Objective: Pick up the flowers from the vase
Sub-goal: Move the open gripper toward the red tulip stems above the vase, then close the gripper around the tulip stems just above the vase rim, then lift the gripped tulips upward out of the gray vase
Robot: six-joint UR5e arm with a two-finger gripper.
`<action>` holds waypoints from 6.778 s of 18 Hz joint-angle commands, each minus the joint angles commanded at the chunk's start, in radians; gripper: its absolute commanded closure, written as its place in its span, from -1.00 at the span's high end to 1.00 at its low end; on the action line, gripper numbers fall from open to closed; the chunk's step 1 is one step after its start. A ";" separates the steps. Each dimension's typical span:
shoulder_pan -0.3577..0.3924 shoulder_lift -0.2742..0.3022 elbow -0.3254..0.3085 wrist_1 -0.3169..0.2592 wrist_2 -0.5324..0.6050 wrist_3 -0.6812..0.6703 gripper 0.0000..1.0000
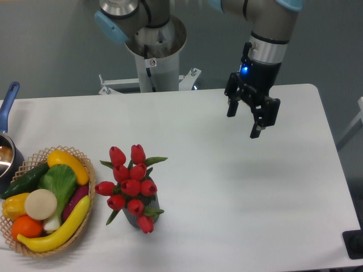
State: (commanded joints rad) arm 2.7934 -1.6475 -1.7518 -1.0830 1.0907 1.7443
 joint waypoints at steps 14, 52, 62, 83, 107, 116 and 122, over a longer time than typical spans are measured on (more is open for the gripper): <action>-0.077 -0.072 -0.092 0.006 -0.422 -0.342 1.00; -0.273 -0.270 -0.017 0.209 -0.502 -0.456 1.00; -0.291 -0.295 -0.003 0.222 -0.500 -0.457 0.91; -0.282 -0.281 -0.008 0.224 -0.514 -0.476 -0.14; -0.213 -0.204 0.141 0.222 -0.724 -0.854 -0.13; -0.147 -0.204 0.216 0.221 -0.821 -0.951 -0.13; -0.120 -0.207 0.264 0.221 -0.845 -0.997 -0.13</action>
State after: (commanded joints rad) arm 2.6737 -1.8546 -1.4880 -0.8621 0.2455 0.7470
